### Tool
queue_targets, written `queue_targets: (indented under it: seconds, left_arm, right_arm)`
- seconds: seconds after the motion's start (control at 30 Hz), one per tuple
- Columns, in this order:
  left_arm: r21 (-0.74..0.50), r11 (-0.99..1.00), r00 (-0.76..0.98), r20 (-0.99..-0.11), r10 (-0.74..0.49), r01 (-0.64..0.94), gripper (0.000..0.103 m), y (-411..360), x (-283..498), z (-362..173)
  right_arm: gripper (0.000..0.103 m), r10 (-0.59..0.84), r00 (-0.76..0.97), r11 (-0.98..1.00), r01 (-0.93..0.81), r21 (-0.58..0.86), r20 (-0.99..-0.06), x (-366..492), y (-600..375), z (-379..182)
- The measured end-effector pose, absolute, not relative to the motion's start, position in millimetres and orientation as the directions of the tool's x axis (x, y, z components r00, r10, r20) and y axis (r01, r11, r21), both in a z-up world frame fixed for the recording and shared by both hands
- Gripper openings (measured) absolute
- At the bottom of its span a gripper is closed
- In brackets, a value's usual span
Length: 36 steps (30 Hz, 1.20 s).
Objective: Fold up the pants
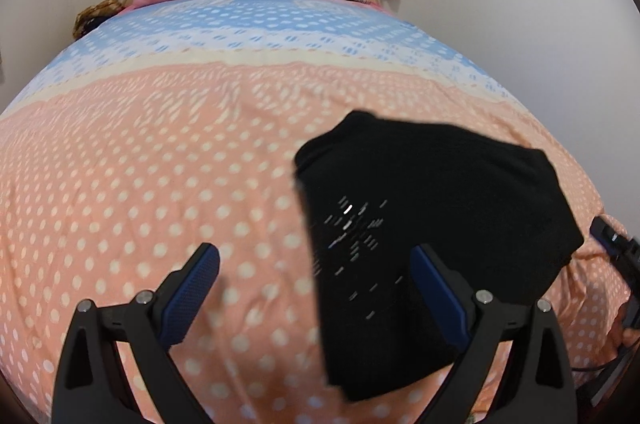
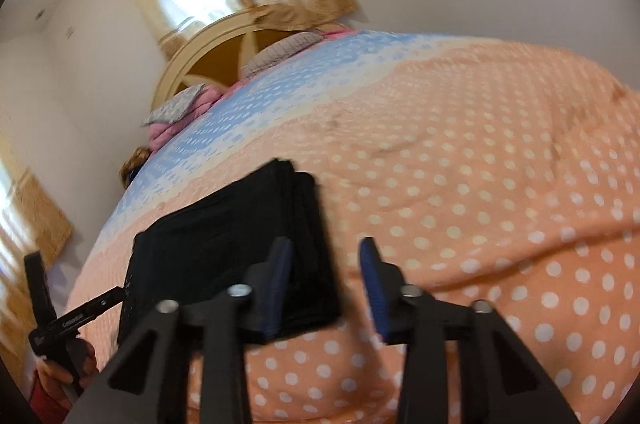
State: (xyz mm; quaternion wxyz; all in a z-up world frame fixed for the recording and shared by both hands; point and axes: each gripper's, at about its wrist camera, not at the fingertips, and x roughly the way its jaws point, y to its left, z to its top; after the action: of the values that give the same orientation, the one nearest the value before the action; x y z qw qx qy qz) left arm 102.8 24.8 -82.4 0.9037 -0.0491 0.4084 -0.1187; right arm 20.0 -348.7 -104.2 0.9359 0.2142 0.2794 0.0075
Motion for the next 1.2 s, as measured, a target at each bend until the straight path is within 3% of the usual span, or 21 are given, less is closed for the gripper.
queue_targets:
  seconds: [0.13,0.2,0.27,0.33,0.4,0.5,0.6,0.7,0.77,0.8,0.87,0.93,1.0,1.13,1.2]
  left_arm:
    - [-0.322,0.927,0.571,-0.732,-0.372,0.192,0.09,27,101,-99]
    - [-0.392,0.894,0.534,-0.719,-0.445,0.217,0.081,22,101,-109]
    - [-0.345,0.908,0.583,-0.697,-0.417,0.238,0.072,18,95,-110]
    - [-0.324,0.909,0.604,-0.68,-0.416,0.261,0.057,17,91,-106]
    - [-0.305,0.908,0.622,-0.662,-0.419,0.287,0.035,16,87,-100]
    - [-0.246,0.914,0.638,-0.657,-0.402,0.322,0.026,10,80,-96]
    - [-0.236,0.903,0.635,-0.647,-0.422,0.359,0.015,5,76,-95]
    - [-0.18,0.911,0.649,-0.651,-0.393,0.371,0.014,-4,70,-97]
    - [-0.165,0.911,0.651,-0.652,-0.388,0.378,0.014,-8,67,-97]
    - [-0.159,0.913,0.652,-0.656,-0.382,0.375,0.014,-9,65,-97]
    - [-0.163,0.909,0.643,-0.66,-0.389,0.384,0.014,-10,60,-96]
    - [-0.157,0.898,0.632,-0.661,-0.404,0.41,0.015,-12,53,-95]
    - [-0.113,0.902,0.645,-0.662,-0.38,0.416,0.021,-10,47,-93]
    - [-0.167,0.907,0.626,-0.675,-0.39,0.386,0.032,-3,53,-97]
    - [-0.178,0.906,0.611,-0.687,-0.394,0.384,0.033,-5,53,-101]
  right_arm:
    - [0.034,0.342,0.804,0.906,-0.145,0.398,-0.486,46,-296,-77]
    - [0.035,0.425,0.756,0.897,-0.277,0.346,-0.498,67,-259,-65]
    - [0.036,0.481,0.7,0.877,-0.384,0.289,-0.528,88,-226,-60]
    - [0.036,0.499,0.633,0.851,-0.486,0.197,-0.592,118,-180,-59]
    - [0.036,0.508,0.575,0.818,-0.556,0.15,-0.641,142,-145,-61]
    - [0.036,0.508,0.466,0.752,-0.65,0.109,-0.724,171,-99,-72]
    - [0.036,0.372,0.457,0.741,-0.67,-0.038,-0.808,191,-60,-96]
    - [0.043,0.277,0.441,0.729,-0.675,-0.111,-0.854,203,-44,-119]
    - [0.063,0.196,0.481,0.758,-0.627,-0.179,-0.854,212,-43,-122]
    - [0.064,0.168,0.482,0.777,-0.602,-0.186,-0.86,219,-42,-126]
    - [0.065,0.205,0.442,0.824,-0.559,-0.09,-0.873,236,-50,-132]
    - [0.065,0.185,0.47,0.833,-0.54,-0.116,-0.863,240,-52,-134]
    - [0.065,0.201,0.506,0.839,-0.531,-0.119,-0.839,235,-56,-126]
    - [0.066,0.343,0.576,0.843,-0.537,-0.028,-0.742,206,-79,-87]
    - [0.066,0.361,0.54,0.804,-0.594,-0.041,-0.76,201,-68,-82]
